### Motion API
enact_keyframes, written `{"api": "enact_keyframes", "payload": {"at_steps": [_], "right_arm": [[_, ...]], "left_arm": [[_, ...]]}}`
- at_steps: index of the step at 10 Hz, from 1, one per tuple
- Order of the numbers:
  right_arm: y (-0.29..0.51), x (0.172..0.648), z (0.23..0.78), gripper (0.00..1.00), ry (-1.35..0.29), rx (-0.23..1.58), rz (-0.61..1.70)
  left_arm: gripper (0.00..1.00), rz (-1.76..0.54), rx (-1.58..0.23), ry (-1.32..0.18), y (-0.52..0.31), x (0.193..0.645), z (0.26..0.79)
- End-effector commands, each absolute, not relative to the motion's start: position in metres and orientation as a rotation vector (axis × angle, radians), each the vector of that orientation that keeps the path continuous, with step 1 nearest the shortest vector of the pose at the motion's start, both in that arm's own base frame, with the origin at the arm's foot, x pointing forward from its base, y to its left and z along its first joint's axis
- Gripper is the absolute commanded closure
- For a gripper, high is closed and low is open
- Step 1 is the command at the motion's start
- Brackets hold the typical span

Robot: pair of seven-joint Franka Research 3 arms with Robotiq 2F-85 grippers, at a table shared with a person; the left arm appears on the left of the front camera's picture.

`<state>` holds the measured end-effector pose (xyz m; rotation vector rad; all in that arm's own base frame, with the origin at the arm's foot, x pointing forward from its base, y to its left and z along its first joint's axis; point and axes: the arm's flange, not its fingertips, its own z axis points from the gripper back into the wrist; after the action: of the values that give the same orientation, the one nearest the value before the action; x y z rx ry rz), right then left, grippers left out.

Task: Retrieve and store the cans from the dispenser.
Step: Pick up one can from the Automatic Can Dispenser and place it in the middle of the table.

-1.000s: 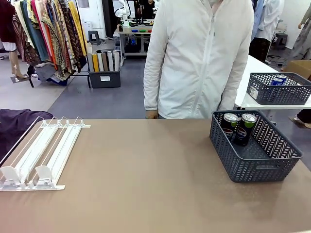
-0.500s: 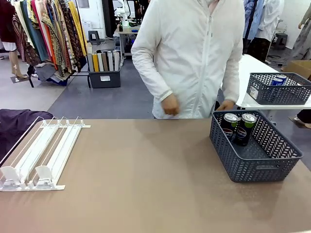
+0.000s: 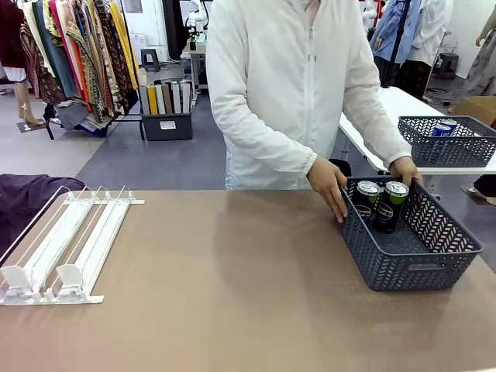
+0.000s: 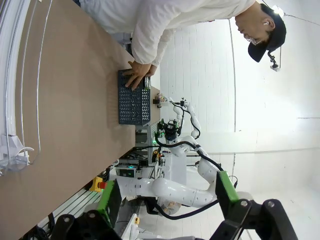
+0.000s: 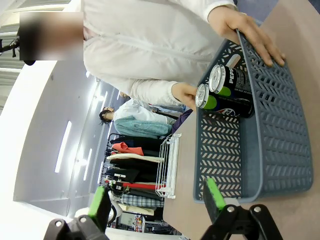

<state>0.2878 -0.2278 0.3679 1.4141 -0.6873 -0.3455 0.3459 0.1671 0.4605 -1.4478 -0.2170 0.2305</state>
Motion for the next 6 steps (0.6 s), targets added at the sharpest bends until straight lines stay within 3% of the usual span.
{"api": "enact_keyframes", "payload": {"at_steps": [1,6], "right_arm": [[-0.2271,0.2858,0.3715,0.00,-0.677,1.419,-0.345],[-0.2271,0.2858,0.3715,0.00,-0.677,1.419,-0.345]], "left_arm": [[0.00,0.228,-1.457,-0.219,0.1669,0.3441,0.4633],[0.00,0.228,-1.457,-0.219,0.1669,0.3441,0.4633]]}}
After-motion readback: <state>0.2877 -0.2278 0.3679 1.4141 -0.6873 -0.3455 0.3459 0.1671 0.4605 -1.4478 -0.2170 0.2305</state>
